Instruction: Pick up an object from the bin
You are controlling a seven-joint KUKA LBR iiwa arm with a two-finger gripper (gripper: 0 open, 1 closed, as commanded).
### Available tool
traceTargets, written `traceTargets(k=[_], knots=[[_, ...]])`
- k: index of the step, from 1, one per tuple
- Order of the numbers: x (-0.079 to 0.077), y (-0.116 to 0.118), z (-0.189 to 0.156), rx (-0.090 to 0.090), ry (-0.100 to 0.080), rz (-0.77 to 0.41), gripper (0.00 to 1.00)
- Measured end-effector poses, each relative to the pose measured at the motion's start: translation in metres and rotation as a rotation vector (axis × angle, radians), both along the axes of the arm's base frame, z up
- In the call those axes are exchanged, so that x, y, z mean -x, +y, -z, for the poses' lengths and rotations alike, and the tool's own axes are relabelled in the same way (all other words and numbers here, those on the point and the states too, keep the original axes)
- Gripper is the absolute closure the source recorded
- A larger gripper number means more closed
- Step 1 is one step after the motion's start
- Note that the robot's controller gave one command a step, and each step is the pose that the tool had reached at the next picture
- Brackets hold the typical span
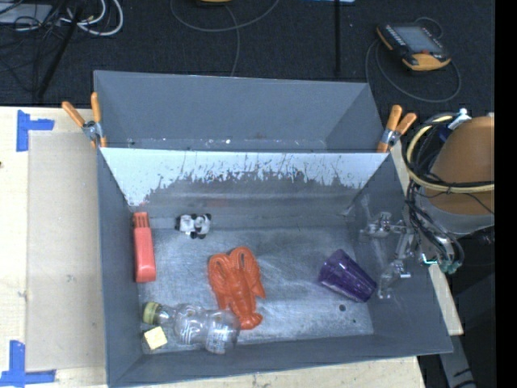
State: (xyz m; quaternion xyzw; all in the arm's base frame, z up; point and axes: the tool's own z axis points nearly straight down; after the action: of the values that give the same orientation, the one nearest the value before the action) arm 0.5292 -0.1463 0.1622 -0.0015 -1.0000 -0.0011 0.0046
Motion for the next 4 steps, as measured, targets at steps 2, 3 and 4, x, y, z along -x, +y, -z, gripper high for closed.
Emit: traceTargets(k=[2, 3, 4], knots=[[0.003, -0.008, 0.06, 0.002, -0.011, 0.096, 0.0], [0.001, -0.01, 0.066, 0.001, -0.006, 0.12, 0.0], [-0.001, -0.007, 0.054, 0.002, -0.01, 0.208, 0.0]])
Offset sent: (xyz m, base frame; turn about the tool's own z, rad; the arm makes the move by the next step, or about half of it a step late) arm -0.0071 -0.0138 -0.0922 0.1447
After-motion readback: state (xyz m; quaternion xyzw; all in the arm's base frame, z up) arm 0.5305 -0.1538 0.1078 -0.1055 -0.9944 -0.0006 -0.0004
